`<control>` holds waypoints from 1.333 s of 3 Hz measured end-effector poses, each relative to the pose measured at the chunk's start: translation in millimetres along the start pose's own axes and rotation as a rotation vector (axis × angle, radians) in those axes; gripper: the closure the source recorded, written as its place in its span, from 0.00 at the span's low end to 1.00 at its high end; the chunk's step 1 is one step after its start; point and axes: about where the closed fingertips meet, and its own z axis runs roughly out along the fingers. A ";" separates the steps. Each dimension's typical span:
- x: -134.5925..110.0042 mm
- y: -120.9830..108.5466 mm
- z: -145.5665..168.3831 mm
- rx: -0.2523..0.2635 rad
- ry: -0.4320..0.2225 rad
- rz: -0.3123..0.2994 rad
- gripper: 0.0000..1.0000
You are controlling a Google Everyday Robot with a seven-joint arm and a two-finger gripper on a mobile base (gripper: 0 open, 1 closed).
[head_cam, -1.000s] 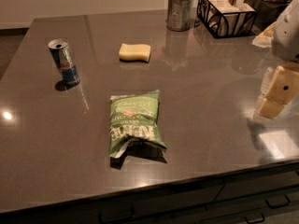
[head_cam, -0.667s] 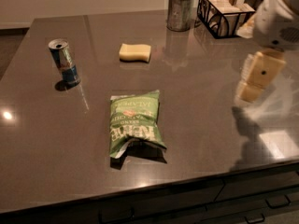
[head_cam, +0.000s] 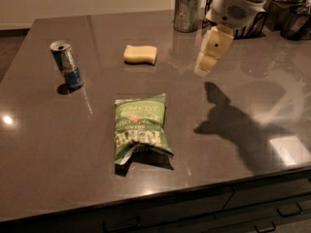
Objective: Move sponge near green jalapeno chip bag
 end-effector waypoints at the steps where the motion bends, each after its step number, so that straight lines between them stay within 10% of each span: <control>1: -32.1 -37.2 37.2 -0.002 -0.029 0.022 0.00; 4: -89.1 -84.0 162.0 -0.098 -0.084 0.178 0.00</control>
Offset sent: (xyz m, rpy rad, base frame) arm 0.1483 0.0836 -0.0540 0.0814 0.0675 -0.0516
